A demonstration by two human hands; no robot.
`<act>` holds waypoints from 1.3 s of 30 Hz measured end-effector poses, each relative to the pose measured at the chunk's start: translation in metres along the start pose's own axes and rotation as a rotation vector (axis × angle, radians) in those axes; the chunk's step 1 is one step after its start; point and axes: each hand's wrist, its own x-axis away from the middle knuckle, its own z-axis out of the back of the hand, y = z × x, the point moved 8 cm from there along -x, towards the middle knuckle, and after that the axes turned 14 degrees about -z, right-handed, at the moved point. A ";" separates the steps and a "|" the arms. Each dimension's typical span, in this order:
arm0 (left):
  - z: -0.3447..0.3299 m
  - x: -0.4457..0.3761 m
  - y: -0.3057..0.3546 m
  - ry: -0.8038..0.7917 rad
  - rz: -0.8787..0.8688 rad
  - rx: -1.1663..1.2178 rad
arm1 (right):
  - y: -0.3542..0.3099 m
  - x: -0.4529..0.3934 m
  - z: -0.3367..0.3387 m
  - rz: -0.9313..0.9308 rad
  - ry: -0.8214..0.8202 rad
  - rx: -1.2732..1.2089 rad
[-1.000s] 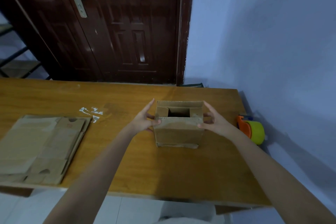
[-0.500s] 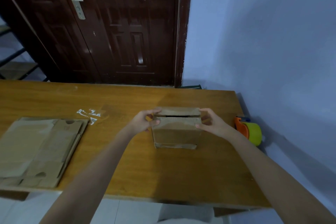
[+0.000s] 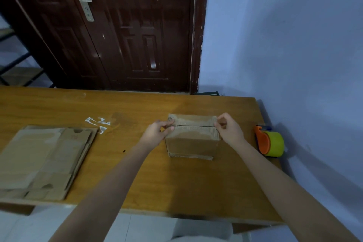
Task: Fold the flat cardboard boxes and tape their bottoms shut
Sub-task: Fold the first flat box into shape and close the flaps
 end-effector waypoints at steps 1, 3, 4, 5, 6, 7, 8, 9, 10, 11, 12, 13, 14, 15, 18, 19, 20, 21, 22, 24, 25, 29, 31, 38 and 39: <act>0.002 0.000 0.002 0.039 -0.006 -0.029 | 0.002 0.000 -0.001 -0.029 0.015 0.051; 0.005 0.000 0.006 0.120 -0.004 -0.088 | 0.008 0.000 -0.005 -0.123 -0.010 0.099; 0.005 0.001 0.007 0.151 0.006 -0.103 | 0.011 0.001 -0.007 -0.152 -0.031 0.115; 0.005 0.001 0.008 0.173 0.018 -0.109 | 0.010 0.003 -0.008 -0.148 -0.039 0.141; 0.005 0.002 0.009 0.191 0.028 -0.112 | 0.008 0.005 -0.008 -0.123 -0.031 0.163; 0.005 0.002 0.010 0.207 0.033 -0.113 | 0.004 0.006 -0.007 -0.088 -0.011 0.170; 0.005 0.002 0.011 0.223 0.037 -0.118 | 0.001 0.008 -0.004 -0.051 0.023 0.171; 0.005 0.002 0.012 0.242 0.043 -0.130 | -0.003 0.010 -0.002 -0.021 0.057 0.164; 0.005 0.002 0.012 0.262 0.058 -0.137 | -0.005 0.010 0.000 0.001 0.084 0.152; 0.005 0.002 0.011 0.285 0.088 -0.125 | -0.006 0.011 0.000 0.010 0.101 0.138; 0.005 0.002 0.007 0.307 0.140 -0.086 | -0.006 0.011 0.000 0.015 0.114 0.132; 0.005 0.002 0.002 0.319 0.210 -0.021 | -0.008 0.012 0.000 0.019 0.126 0.141; 0.004 0.001 -0.003 0.316 0.289 0.053 | -0.009 0.013 -0.001 0.031 0.143 0.159; 0.003 -0.001 -0.008 0.301 0.366 0.127 | -0.011 0.014 -0.001 0.044 0.162 0.182; -0.002 -0.004 -0.013 0.192 0.542 0.304 | -0.015 0.014 0.001 0.046 0.170 0.193; -0.004 -0.005 -0.010 0.137 0.570 0.328 | -0.015 0.012 0.002 0.024 0.142 0.177; -0.005 -0.007 -0.008 0.075 0.587 0.310 | -0.014 0.010 0.003 -0.001 0.096 0.152; -0.004 -0.008 -0.005 0.005 0.603 0.246 | -0.012 0.008 0.002 -0.034 0.036 0.112; -0.002 -0.008 -0.003 -0.067 0.619 0.159 | -0.009 0.005 0.000 -0.084 -0.031 0.045; 0.004 -0.011 0.001 -0.188 0.635 0.001 | 0.001 0.003 -0.002 -0.246 -0.139 -0.134; 0.005 -0.013 0.002 -0.242 0.633 -0.057 | 0.006 0.003 -0.003 -0.331 -0.171 -0.207; 0.006 -0.018 0.004 -0.383 0.639 -0.121 | 0.005 0.005 -0.008 -0.457 -0.319 -0.177; 0.006 -0.021 0.004 -0.383 0.631 -0.093 | 0.000 0.004 -0.008 -0.477 -0.400 -0.116; -0.003 -0.017 0.015 -0.298 0.588 0.066 | -0.009 0.010 -0.009 -0.530 -0.470 -0.278; -0.004 -0.016 0.015 -0.295 0.584 0.083 | -0.009 0.011 -0.009 -0.518 -0.467 -0.278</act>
